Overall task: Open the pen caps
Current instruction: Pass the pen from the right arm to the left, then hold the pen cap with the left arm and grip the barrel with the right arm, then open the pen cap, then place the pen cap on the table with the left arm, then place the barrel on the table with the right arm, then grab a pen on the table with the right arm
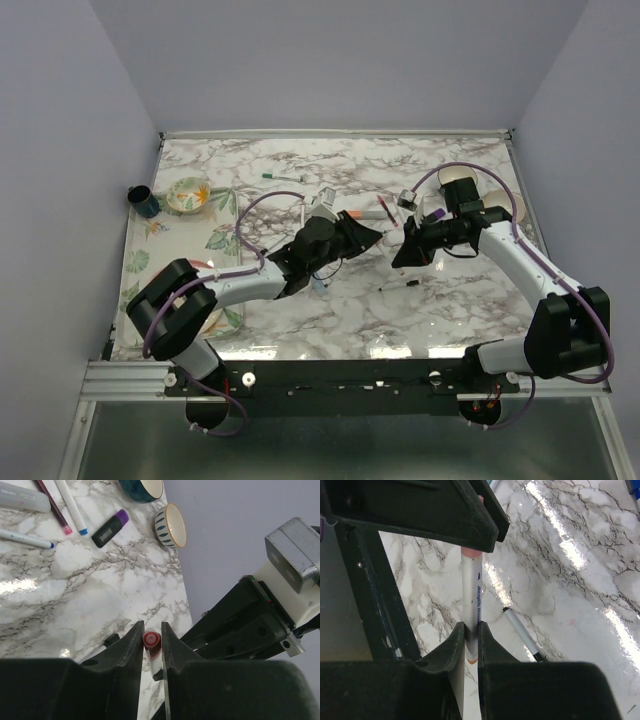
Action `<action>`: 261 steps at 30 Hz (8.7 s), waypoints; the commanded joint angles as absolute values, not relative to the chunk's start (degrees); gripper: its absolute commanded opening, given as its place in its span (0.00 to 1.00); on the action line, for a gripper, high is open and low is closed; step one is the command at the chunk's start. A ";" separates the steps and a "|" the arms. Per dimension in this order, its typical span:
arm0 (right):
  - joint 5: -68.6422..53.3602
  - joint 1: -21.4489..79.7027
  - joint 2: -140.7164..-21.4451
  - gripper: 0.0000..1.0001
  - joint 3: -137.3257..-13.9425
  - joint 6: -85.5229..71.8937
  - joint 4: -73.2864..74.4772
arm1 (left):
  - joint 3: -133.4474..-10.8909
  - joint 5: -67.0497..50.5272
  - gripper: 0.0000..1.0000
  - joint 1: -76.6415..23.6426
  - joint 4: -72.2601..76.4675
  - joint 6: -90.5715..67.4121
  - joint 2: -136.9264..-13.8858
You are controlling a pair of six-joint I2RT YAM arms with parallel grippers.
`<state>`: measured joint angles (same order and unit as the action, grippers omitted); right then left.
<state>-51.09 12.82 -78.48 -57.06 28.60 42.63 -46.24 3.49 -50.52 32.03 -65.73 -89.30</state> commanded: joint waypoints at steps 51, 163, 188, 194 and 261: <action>-33.67 13.46 -74.98 0.01 -55.37 21.98 35.51 | -51.59 4.49 0.00 -26.02 7.92 -43.52 -83.04; -23.82 10.63 -90.70 0.06 -69.07 21.62 37.09 | -50.10 3.25 0.99 -21.36 -16.44 -14.33 -54.07; -19.69 8.44 -114.07 0.07 -91.03 22.85 43.59 | -48.69 3.96 0.99 -21.36 -16.52 -13.36 -50.98; -21.71 8.35 -119.88 0.09 -96.41 22.06 46.14 | -48.60 4.31 0.99 -21.36 -16.52 -13.18 -51.24; -25.84 8.44 -101.35 0.49 -81.57 22.76 40.17 | -48.34 3.69 0.99 -21.36 -16.26 -12.92 -51.33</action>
